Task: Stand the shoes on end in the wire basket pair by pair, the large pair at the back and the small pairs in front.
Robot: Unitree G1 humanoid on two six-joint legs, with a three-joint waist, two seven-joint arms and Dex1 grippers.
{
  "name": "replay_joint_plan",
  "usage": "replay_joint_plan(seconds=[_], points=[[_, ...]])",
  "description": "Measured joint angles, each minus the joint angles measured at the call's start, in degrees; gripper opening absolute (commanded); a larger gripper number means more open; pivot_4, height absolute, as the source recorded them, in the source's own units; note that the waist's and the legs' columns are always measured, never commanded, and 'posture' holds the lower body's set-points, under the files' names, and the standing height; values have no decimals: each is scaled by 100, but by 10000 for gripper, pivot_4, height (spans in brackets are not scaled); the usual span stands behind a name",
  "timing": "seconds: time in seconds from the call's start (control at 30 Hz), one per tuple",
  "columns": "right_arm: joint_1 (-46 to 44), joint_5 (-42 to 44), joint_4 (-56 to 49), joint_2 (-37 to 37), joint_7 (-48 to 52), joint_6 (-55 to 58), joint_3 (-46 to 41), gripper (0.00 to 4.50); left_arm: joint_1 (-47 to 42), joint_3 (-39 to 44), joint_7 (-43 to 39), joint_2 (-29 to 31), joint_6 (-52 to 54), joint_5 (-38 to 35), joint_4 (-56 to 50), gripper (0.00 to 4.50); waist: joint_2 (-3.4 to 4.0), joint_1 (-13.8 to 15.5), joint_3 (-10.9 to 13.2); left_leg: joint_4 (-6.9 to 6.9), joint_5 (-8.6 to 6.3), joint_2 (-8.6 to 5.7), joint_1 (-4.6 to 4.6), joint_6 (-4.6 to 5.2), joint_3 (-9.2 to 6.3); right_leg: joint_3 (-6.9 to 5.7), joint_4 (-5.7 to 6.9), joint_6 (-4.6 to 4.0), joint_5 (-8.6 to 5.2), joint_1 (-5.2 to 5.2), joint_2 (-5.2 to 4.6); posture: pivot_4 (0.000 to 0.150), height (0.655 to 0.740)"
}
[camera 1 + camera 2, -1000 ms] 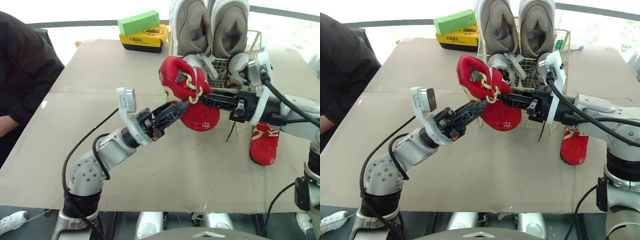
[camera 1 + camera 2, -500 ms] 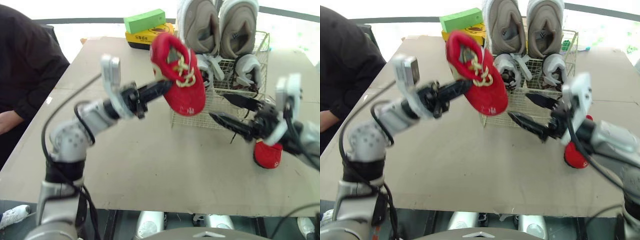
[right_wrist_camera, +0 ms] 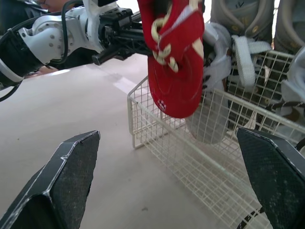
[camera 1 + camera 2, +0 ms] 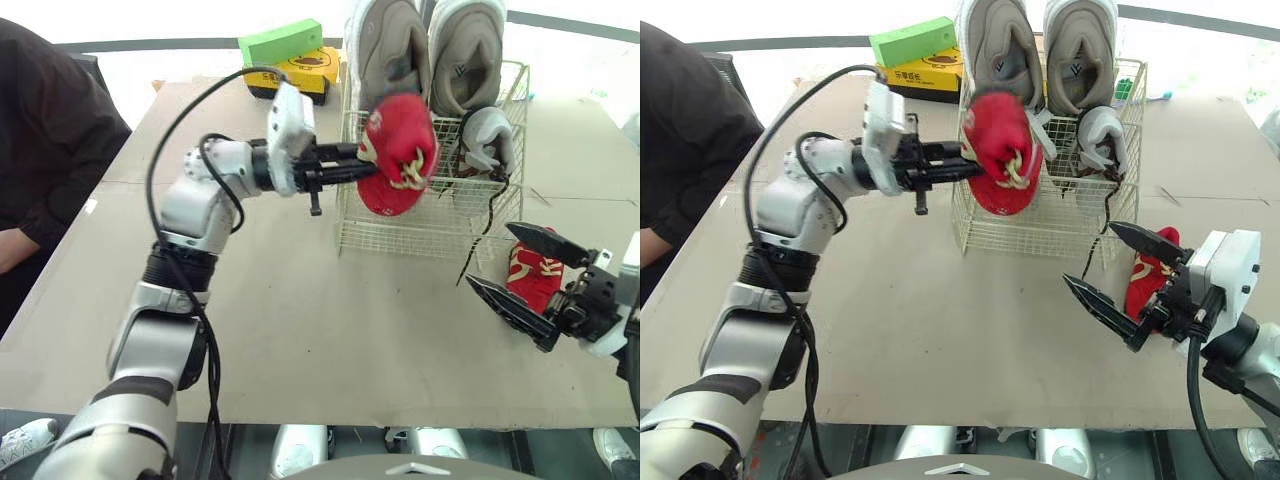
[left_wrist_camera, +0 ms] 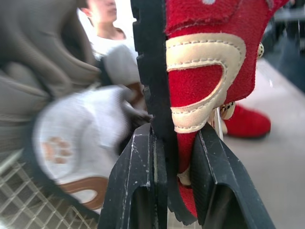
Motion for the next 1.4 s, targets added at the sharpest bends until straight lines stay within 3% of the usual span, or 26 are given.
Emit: replay_joint_plan(seconds=[0.1,0.13,0.37,0.53,0.67,0.73,0.87,1.07,1.17,1.27,1.37,1.4], points=[[78,-44,0,-18,-19,-90,1,44166,161,-128,-236,-53,-585,441,344,3841,0,-7,0,0,-1,0,2,2,3,0,1,0,0,0,0,1500,7400],[77,-48,1,-49,-22,-94,2,45000,214,-155,-322,-55,-690,535,433,13975,0,-6,0,0,-1,0,0,2,2,-1,1,0,0,-1,0,1500,7400],[32,-80,95,-182,-31,-114,38,45000,274,75,-532,110,-689,564,373,44780,-1,-1,0,2,-2,1,-1,3,-3,0,2,1,0,1,-2,1500,7400],[58,-217,252,-267,-21,-110,43,45000,664,667,-217,518,941,-303,-799,44780,0,-25,0,2,-1,6,1,2,-3,4,7,2,0,-1,-5,1500,7400],[293,-275,460,-348,4,-64,-170,45000,1151,1357,221,836,2466,-1553,-2075,44780,0,8,0,2,10,4,2,-17,-11,-4,8,4,-2,4,-15,1500,7400],[505,-330,596,-498,9,48,-462,45000,1600,1680,716,875,3447,-2598,-2865,44780,0,11,-1,5,13,1,1,-23,-11,-4,6,17,-9,8,-28,1500,7400],[804,-401,1077,-782,-27,529,-928,45000,2510,1667,1141,1030,4385,-3529,-3889,44780,-4,0,-5,7,14,0,9,-24,-12,-3,12,15,-8,13,-34,1500,7400],[249,-215,1805,-1744,-478,1855,-917,45000,3153,1065,1541,661,4192,-3145,-4601,44780,-3,2,-5,4,5,-1,50,-9,5,22,37,-4,-24,30,-9,1500,7400],[-624,-395,2484,-2515,-967,3095,-57,45000,3344,824,1585,557,3925,-2796,-4725,44780,-7,-28,-5,-1,4,5,79,-8,29,48,35,-11,-24,44,-15,1500,7400],[-1533,-262,3177,-2492,-1157,3961,539,45000,3439,730,1619,486,3786,-2677,-4858,44780,-7,-9,-4,-8,2,3,75,-4,36,56,33,-27,-14,39,-8,1500,7400],[-2238,-349,3629,-2240,-1399,4489,908,37305,3501,703,1620,481,3680,-2576,-4905,45000,-6,-5,-4,-10,-3,2,70,3,39,59,29,-26,-14,36,-1,1500,7400],[-2451,-397,3799,-2156,-1476,4678,965,32157,3495,694,1625,478,3666,-2549,-4907,45000,-6,-2,-4,-10,-3,2,66,5,40,59,26,-23,-13,35,0,1500,7400]])
